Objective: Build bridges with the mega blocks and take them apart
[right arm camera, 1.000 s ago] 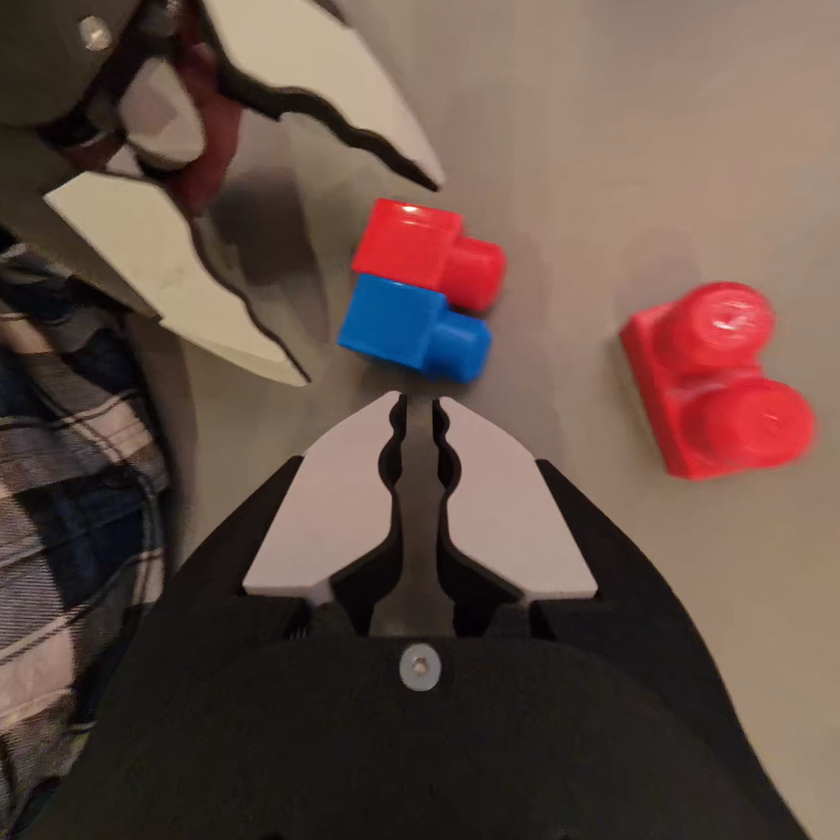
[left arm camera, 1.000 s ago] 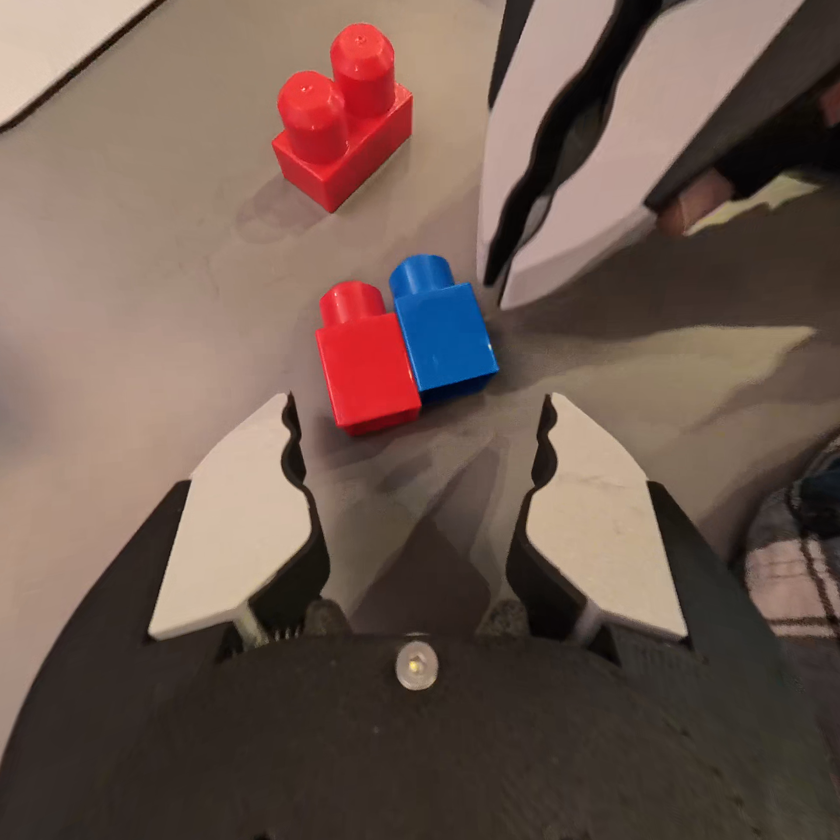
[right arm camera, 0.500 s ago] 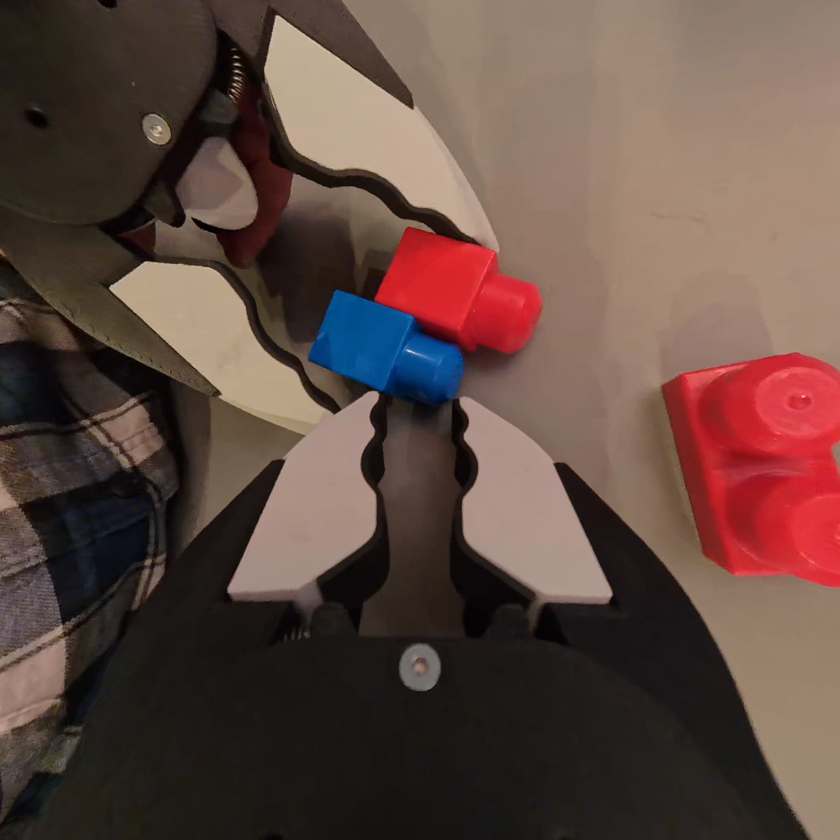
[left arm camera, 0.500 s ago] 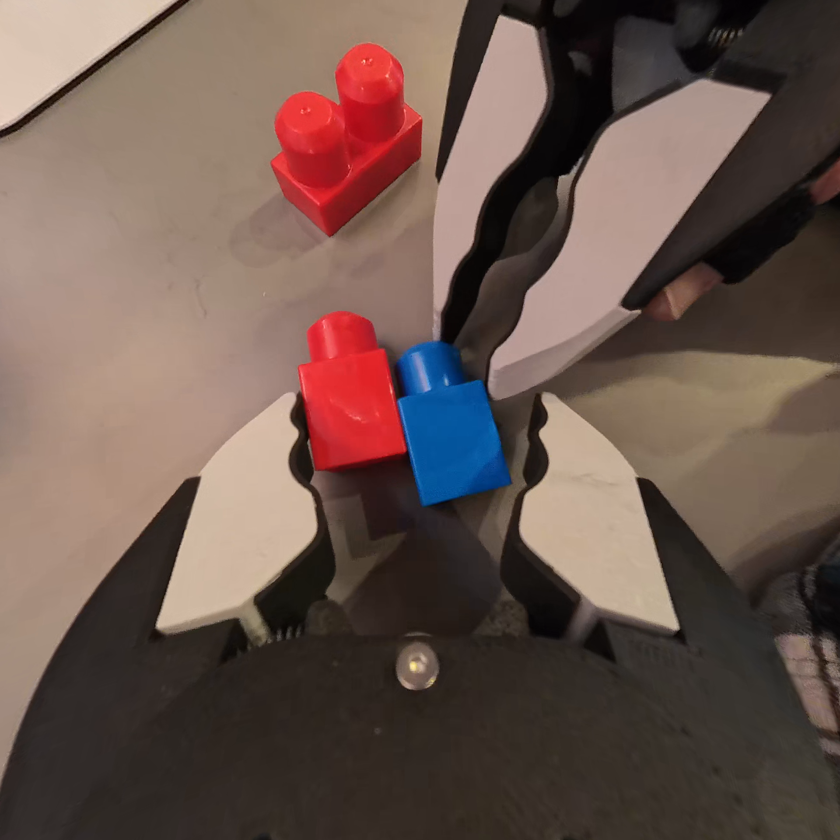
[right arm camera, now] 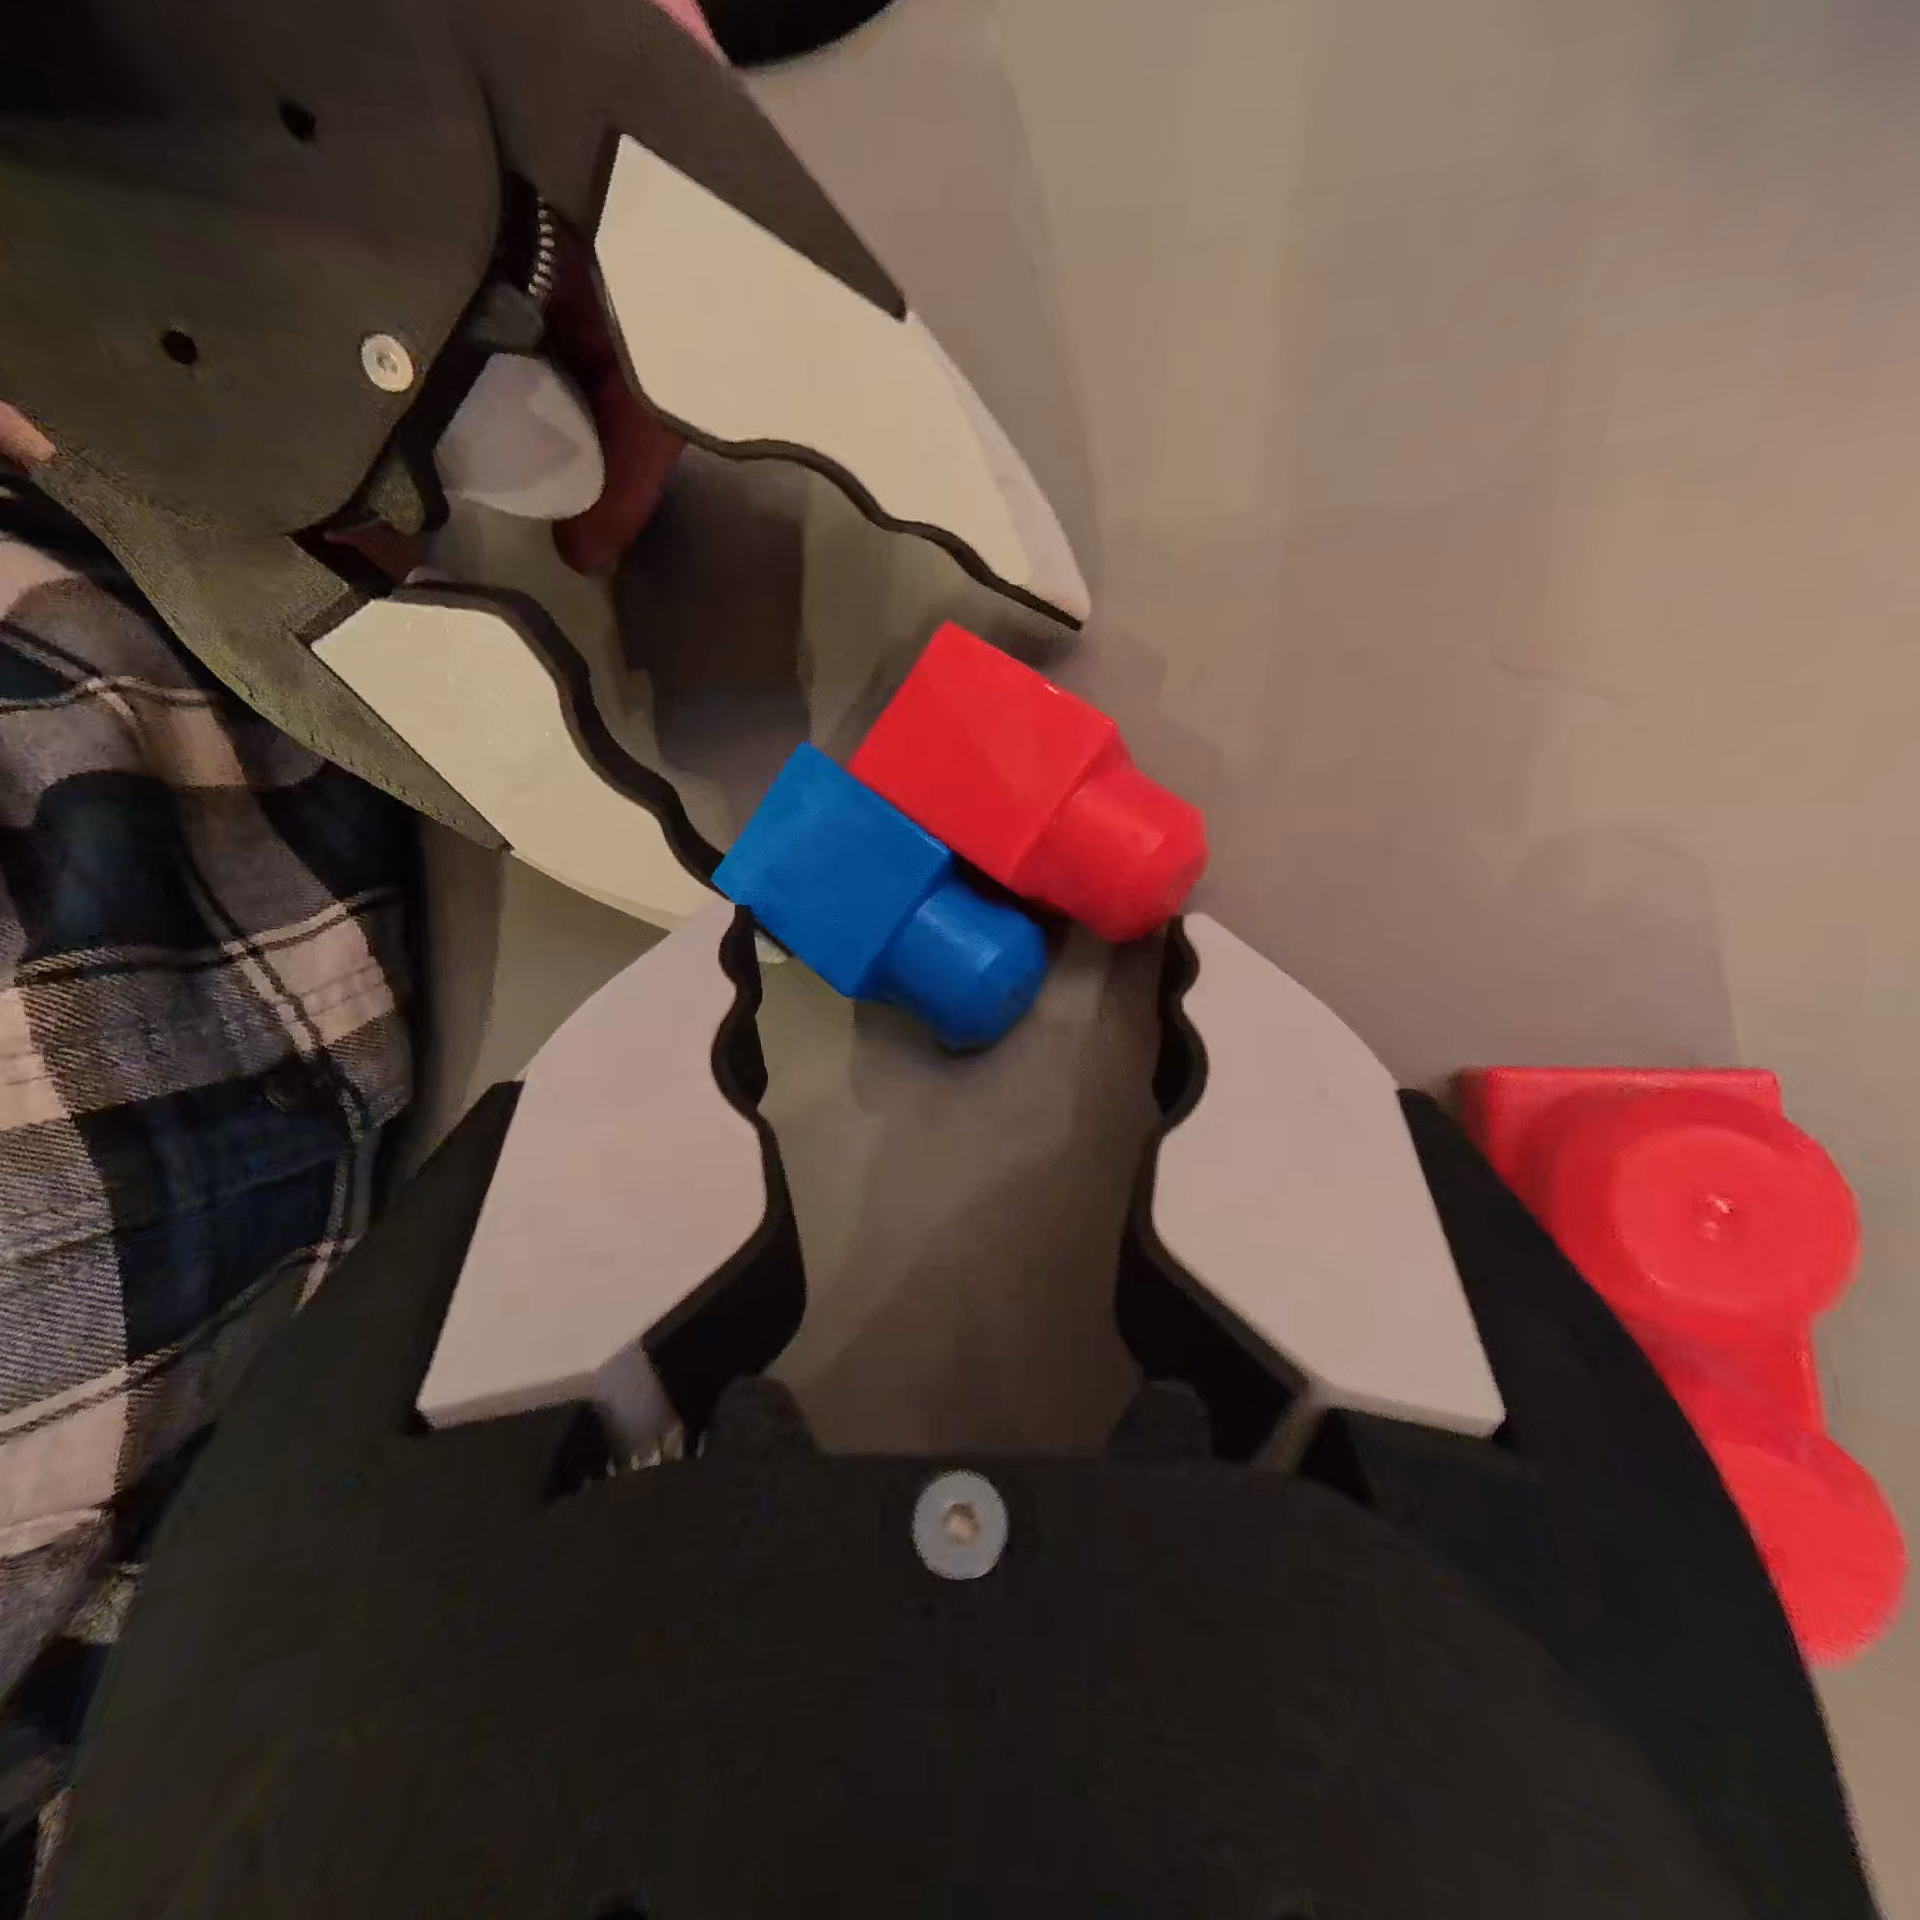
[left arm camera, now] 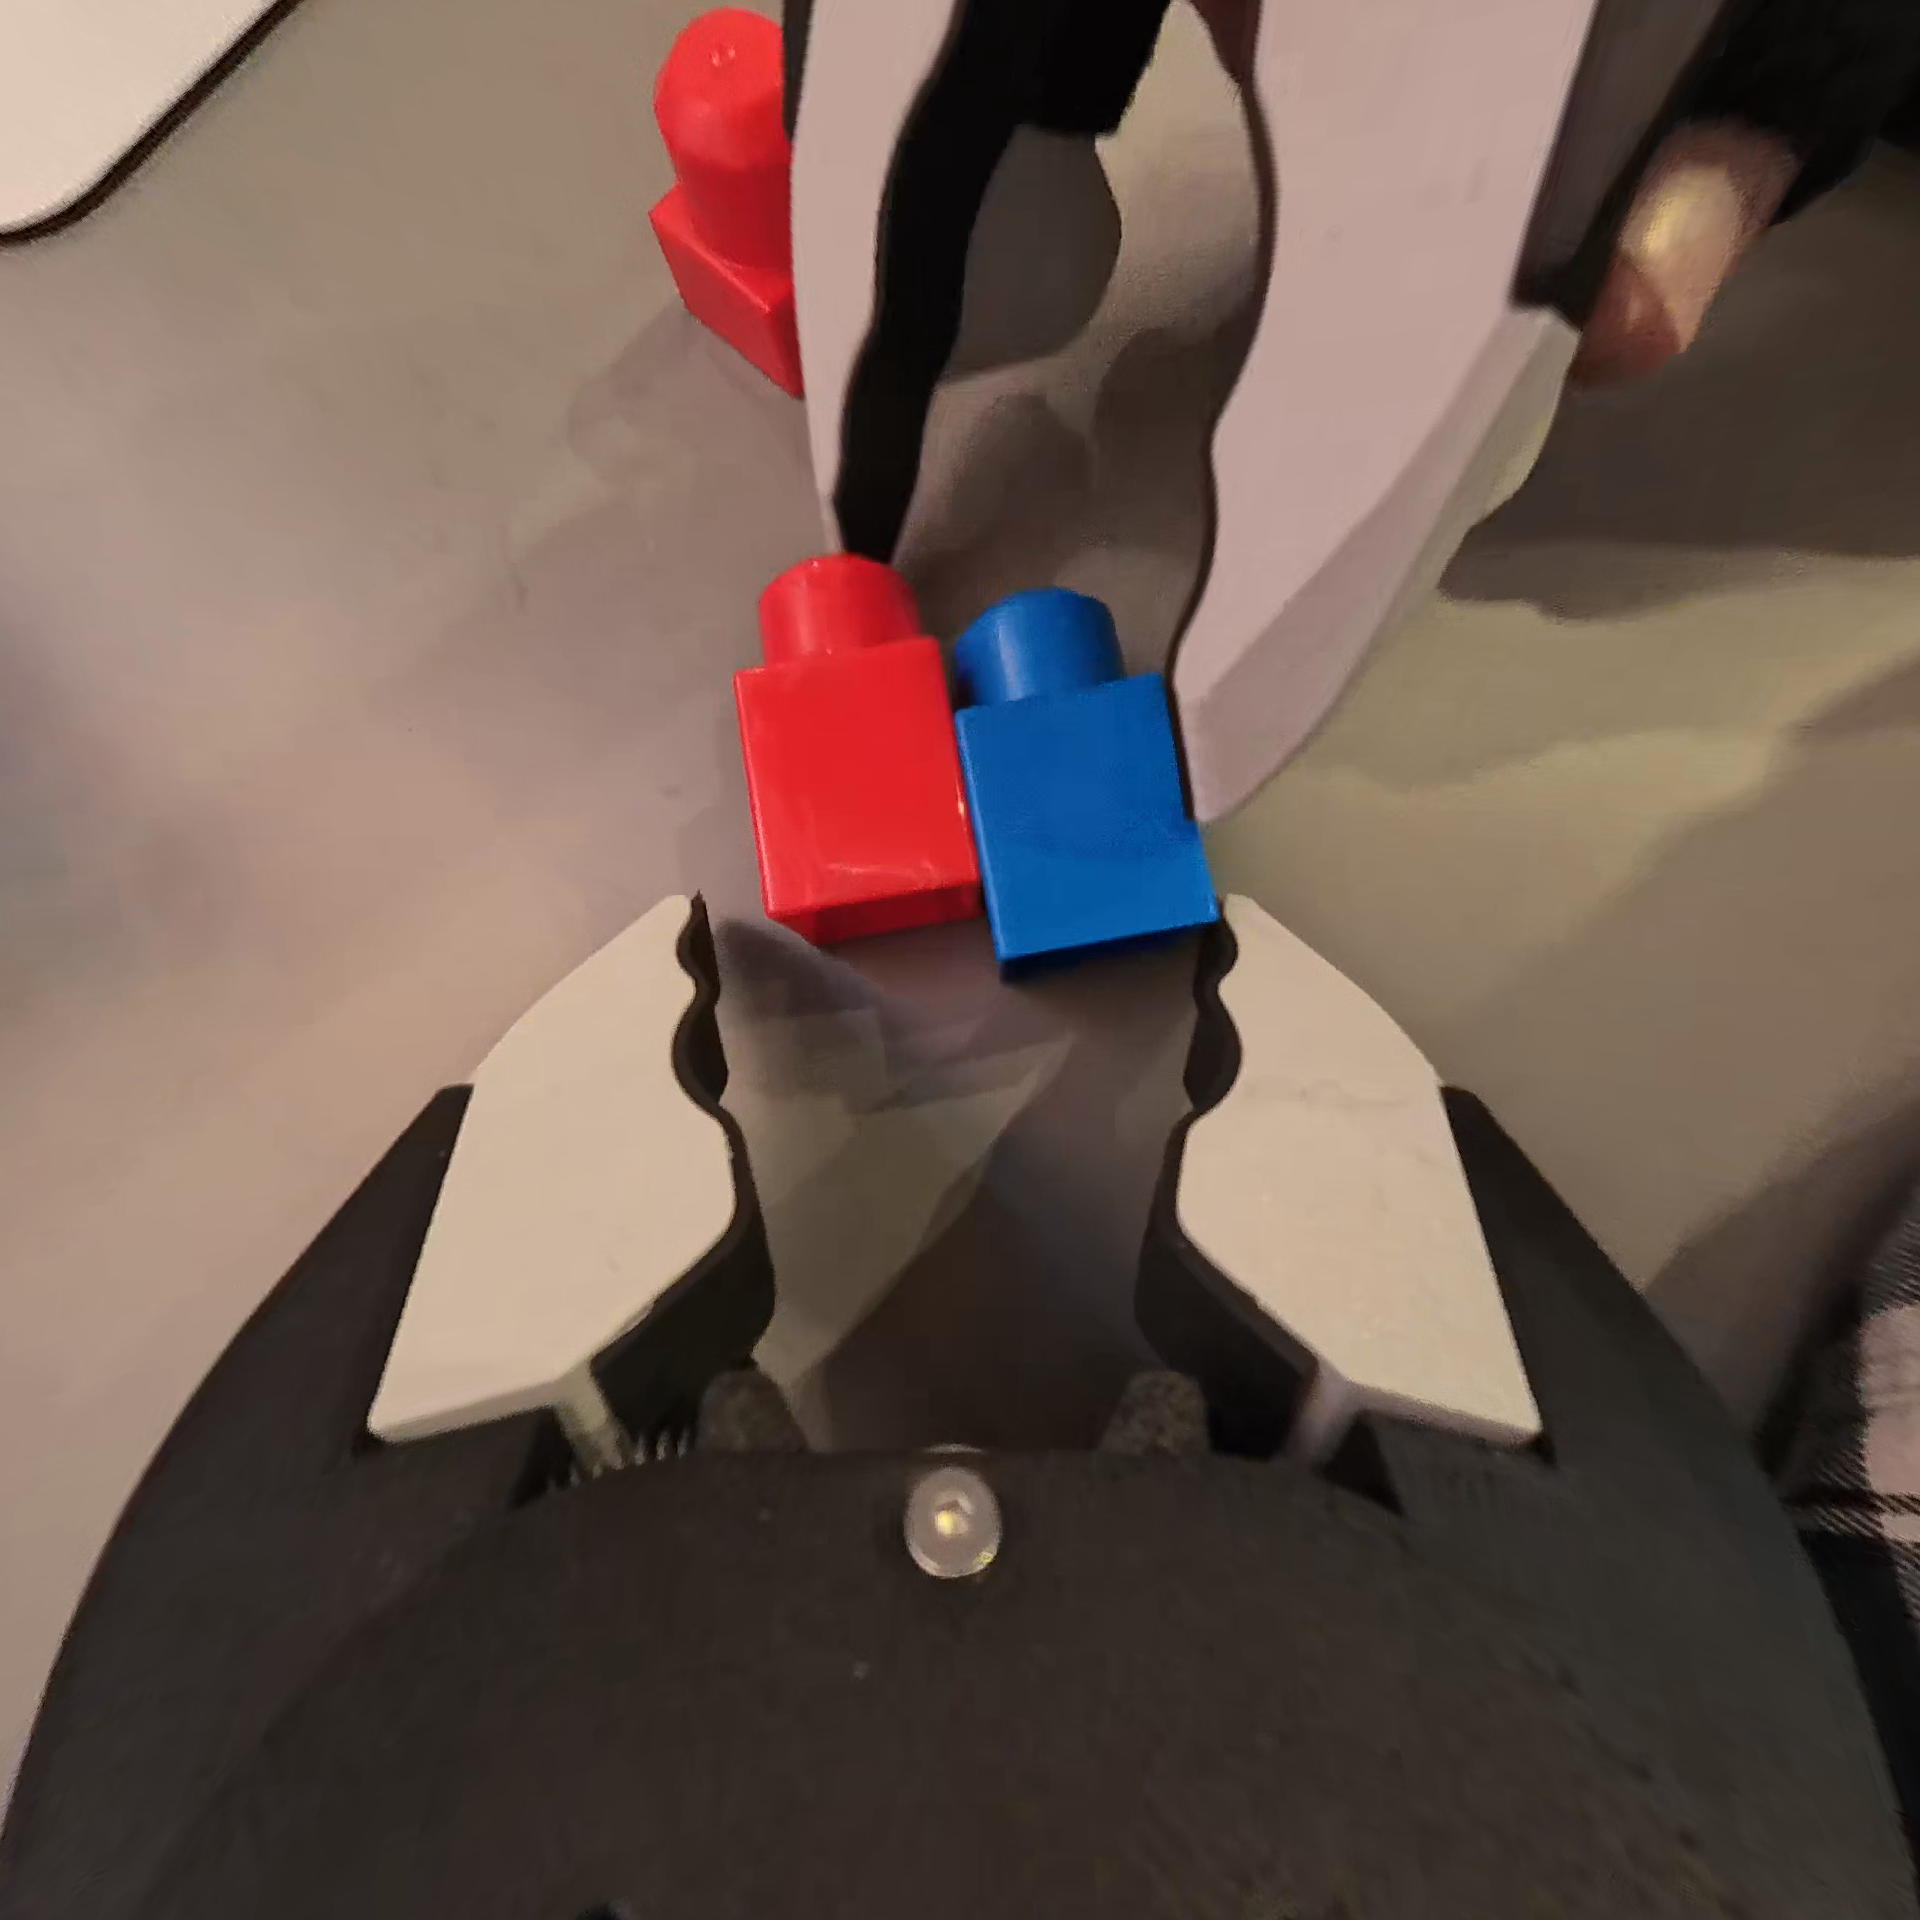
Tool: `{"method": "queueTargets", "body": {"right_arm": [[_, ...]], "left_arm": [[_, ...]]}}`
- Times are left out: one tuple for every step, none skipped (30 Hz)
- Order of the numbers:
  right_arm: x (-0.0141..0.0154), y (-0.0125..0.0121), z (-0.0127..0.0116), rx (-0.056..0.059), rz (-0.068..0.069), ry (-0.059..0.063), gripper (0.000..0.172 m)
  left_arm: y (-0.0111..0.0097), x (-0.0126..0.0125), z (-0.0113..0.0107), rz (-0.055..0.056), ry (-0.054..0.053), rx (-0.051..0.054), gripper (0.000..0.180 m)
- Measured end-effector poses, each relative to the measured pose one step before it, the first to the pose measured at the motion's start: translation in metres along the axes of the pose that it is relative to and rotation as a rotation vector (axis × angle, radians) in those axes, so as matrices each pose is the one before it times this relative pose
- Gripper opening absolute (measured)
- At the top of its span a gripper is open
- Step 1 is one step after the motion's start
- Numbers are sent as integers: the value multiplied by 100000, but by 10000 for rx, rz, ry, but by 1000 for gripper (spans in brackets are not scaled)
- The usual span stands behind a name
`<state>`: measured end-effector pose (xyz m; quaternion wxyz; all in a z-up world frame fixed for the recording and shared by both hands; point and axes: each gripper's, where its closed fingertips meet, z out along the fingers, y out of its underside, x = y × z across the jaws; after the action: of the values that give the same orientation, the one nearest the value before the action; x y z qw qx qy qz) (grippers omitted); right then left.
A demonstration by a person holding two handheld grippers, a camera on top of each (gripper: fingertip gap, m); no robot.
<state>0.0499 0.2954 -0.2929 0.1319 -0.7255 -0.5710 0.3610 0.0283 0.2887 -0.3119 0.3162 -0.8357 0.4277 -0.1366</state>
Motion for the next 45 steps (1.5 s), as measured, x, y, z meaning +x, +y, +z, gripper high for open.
{"method": "queueTargets", "body": {"right_arm": [[-138,26,200,-105,-88,-36,75],[-193,-107,47,0,-72,-3,73],[-204,-164,-57,62,-33,-11,71],[-290,-171,-78,106,-69,-67,70],[-215,-141,-41,102,-14,-34,71],[-73,-46,-22,50,64,26,72],[17,53,-48,14,62,57,72],[54,174,-107,-32,50,101,72],[202,293,-223,-63,77,217,70],[242,487,-262,-130,178,238,68],[70,610,-230,-190,154,121,65],[-93,577,-168,-165,88,32,62],[-244,390,-99,-71,110,-56,59],[-356,263,-28,-33,112,-126,57],[-416,91,40,27,5,-123,56],[-464,-46,92,67,-73,-146,56],[-453,-123,157,54,-57,-148,56],[-332,-184,204,49,-44,-98,57],[-256,-174,228,16,-40,-71,57],[-150,-77,225,-41,-37,-30,57],[-28,-84,114,-8,-47,31,59],[-4,-146,-39,80,-10,6,59],[-3,-161,-115,114,53,-41,58],[48,-94,-143,93,53,-11,58],[71,-13,-109,37,2,30,58],[43,98,-55,-27,-22,26,58],[11,126,-23,-46,-13,13,58],[29,90,5,-30,-2,18,58],[19,69,16,-14,-6,8,58],[0,36,12,-6,-12,-10,58],[-14,20,24,1,-10,-18,57],[14,-11,15,18,2,-9,57],[32,-37,1,36,13,-9,57],[16,-68,-20,50,12,-20,57],[10,-81,-38,56,-9,-14,57],[20,-36,-38,21,-8,7,57],[48,11,-64,-16,-13,27,57],[43,-14,-109,-7,-40,38,57],[71,-64,-202,36,-40,55,57],[107,-108,-327,73,-19,70,57],[129,-128,-472,90,-45,80,57],[321,-163,-681,118,-102,211,58],[710,-170,-957,131,-100,417,58],[1019,-154,-1106,108,-89,527,58],[1144,-92,-1108,56,-149,509,58]], "left_arm": [[-59,-49,27,40,3,-4,86],[-4,-75,2,31,29,-17,86],[19,-222,-40,25,-10,-12,85],[27,-259,-59,65,8,-7,84],[-53,-187,-83,113,86,30,83],[-74,-179,-109,119,94,41,84],[-88,-92,-137,60,118,36,85],[-174,119,-162,5,195,97,86],[-190,227,-152,-22,164,115,87],[57,96,-88,-11,17,-41,88],[203,92,-37,67,-21,-123,90],[132,145,-36,49,25,-39,91],[38,150,-37,-31,50,38,90],[74,134,27,-71,56,2,90],[126,111,30,-55,37,-51,91],[63,94,16,-11,-5,-11,91],[34,74,13,25,-26,-7,91],[63,46,24,49,-47,-35,91],[61,-43,11,41,-88,-33,91],[65,-29,28,14,-56,-15,92],[49,17,12,-13,-21,-6,92],[70,-110,11,-25,-105,-13,92],[24,-214,6,1,-184,27,93],[-44,-62,30,29,-73,44,94],[-117,33,85,79,17,55,95],[-160,-149,104,141,-63,71,96],[-87,-195,145,158,-46,25,96],[-189,-10,168,73,118,52,97],[-180,16,172,109,106,39,98],[-216,50,136,172,88,78,97],[-155,132,95,114,149,29,93],[-125,64,100,71,88,24,92],[-104,10,71,57,65,27,89],[-67,85,28,63,138,23,82],[-44,-65,54,24,42,20,82],[-26,-102,33,7,4,1,81],[-3,-112,11,-3,-1,-24,81],[-15,-48,-1,24,5,-20,81],[-27,-102,-6,34,-52,8,80],[-40,-69,-16,23,-53,50,80],[-36,2,-51,1,12,38,80],[-153,-137,-132,-21,-72,126,79],[-284,-134,-269,-56,-25,188,78],[-319,-130,-329,-90,44,189,77],[-115,-248,-255,-55,-43,66,77]]}}
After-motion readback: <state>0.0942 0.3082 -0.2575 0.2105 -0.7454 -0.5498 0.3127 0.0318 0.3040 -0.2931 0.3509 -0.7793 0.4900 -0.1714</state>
